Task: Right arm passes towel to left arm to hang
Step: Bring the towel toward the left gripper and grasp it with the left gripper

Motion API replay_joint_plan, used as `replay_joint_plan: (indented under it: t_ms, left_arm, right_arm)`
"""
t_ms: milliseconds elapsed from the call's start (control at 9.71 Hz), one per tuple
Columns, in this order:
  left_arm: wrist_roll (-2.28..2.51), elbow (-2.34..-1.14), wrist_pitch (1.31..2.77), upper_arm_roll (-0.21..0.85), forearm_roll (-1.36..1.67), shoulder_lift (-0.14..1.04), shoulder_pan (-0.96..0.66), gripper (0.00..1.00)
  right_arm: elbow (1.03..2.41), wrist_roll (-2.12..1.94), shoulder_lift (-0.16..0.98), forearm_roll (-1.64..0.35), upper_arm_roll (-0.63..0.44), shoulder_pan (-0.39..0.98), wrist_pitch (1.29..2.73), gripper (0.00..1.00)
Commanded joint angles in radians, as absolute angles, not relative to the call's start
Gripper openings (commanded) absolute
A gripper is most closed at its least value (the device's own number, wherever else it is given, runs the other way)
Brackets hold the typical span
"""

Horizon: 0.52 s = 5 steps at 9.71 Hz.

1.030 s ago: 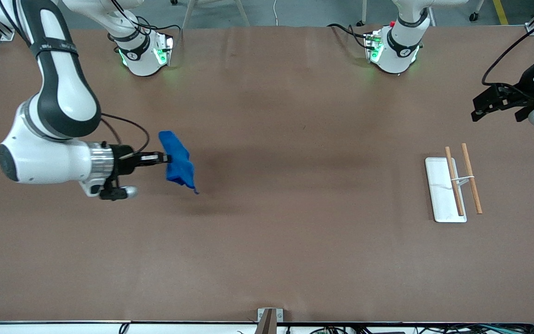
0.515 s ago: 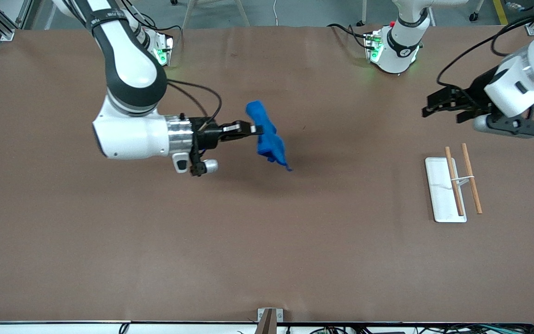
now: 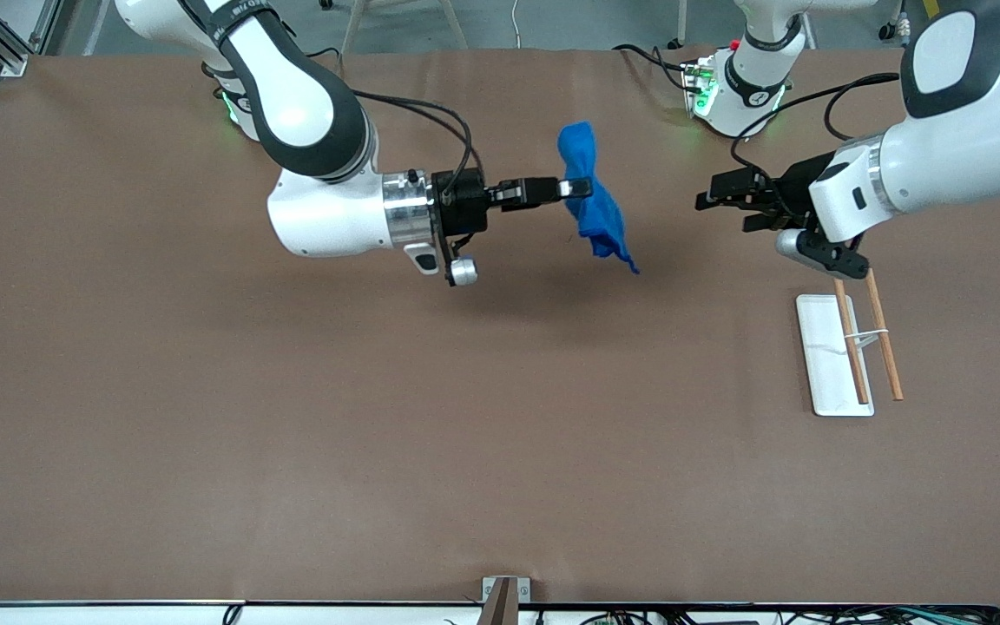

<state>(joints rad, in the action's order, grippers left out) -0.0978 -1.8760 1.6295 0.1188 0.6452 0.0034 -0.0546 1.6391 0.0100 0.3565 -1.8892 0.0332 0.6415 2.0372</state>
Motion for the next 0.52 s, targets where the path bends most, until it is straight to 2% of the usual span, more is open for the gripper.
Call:
replay_joint_plan:
  t_ms: [0, 412]
  left_arm:
    - [-0.197, -1.995, 1.643, 0.12, 0.771, 0.0, -0.031, 0.99]
    - [-0.317, -2.115, 1.638, 0.121, 1.048, -0.005, -0.017, 0.96]
  right_arm:
    - [1.617, 0.011, 0.359, -1.96, 0.026, 0.67, 2.054, 0.01]
    - [1.606, 0.011, 0.359, -1.963, 0.026, 0.704, 2.115, 0.01]
